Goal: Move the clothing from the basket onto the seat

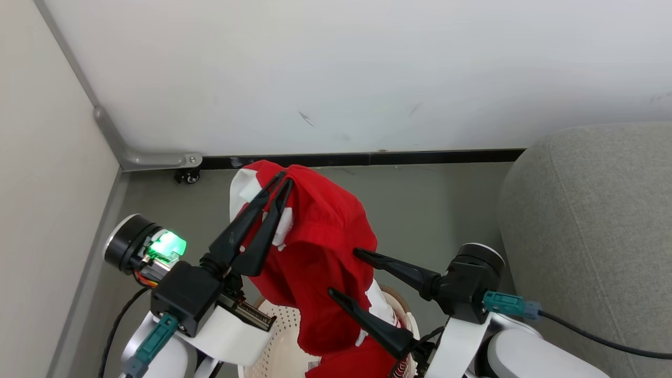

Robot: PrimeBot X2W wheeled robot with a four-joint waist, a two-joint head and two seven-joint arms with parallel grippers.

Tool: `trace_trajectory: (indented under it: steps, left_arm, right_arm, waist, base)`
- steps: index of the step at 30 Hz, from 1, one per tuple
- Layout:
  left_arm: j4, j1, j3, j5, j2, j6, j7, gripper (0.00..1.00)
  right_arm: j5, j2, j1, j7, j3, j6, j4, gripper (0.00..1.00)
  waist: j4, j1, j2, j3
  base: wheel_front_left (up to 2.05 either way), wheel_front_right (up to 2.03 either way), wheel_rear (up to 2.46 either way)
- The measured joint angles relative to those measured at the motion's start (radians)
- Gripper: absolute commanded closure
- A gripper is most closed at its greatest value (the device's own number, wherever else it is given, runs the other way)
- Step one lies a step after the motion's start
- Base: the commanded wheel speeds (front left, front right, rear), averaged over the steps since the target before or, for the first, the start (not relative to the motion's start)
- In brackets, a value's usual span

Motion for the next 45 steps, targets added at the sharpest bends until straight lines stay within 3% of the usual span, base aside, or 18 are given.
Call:
trace_trajectory:
  steps: [16,30,32,33,37,38,45]
  left_arm:
    - [-0.034,0.0,-0.072,-0.016,-0.005,-0.017,0.032,1.0]
    - [-0.044,0.0,-0.111,-0.04,-0.006,-0.033,0.062,1.0]
    - [-0.048,0.0,-0.112,-0.049,-0.005,-0.033,0.062,1.0]
    - [-0.051,0.0,-0.112,-0.052,-0.005,-0.033,0.063,1.0]
    - [-0.055,0.0,-0.111,-0.054,-0.004,-0.034,0.068,1.0]
    - [-0.056,0.0,-0.111,-0.058,-0.004,-0.034,0.068,1.0]
    - [-0.042,0.015,-0.076,-0.091,-0.003,-0.034,0.071,1.0]
  right_arm:
    - [-0.048,-0.011,-0.006,-0.008,-0.035,0.0,0.065,0.0]
    - [-0.117,0.023,-0.043,-0.049,-0.025,0.0,0.13,0.0]
    - [-0.129,0.023,-0.053,-0.057,-0.029,0.0,0.138,0.41]
    - [-0.133,0.025,-0.058,-0.058,-0.029,0.0,0.145,0.53]
    - [-0.14,0.035,-0.063,-0.067,-0.024,0.0,0.162,0.79]
    - [-0.146,0.038,-0.063,-0.067,-0.023,0.0,0.165,1.0]
    - [-0.157,0.048,-0.063,-0.09,-0.023,0.0,0.186,1.0]
  waist:
    - [0.042,0.0,0.0,-0.047]
    - [0.079,0.0,0.0,-0.061]
    - [0.082,0.0,0.0,-0.061]
    - [0.084,0.0,0.0,-0.06]
    - [0.088,0.0,0.0,-0.056]
    - [0.088,0.0,0.0,-0.054]
    - [0.083,0.0,0.0,-0.046]
  base:
    - [0.0,0.0,0.0]
    - [0.0,0.0,0.0]
    - [0.0,0.0,0.0]
    - [0.0,0.0,0.0]
    - [0.0,0.0,0.0]
    - [0.0,0.0,0.0]
    - [0.0,0.0,0.0]
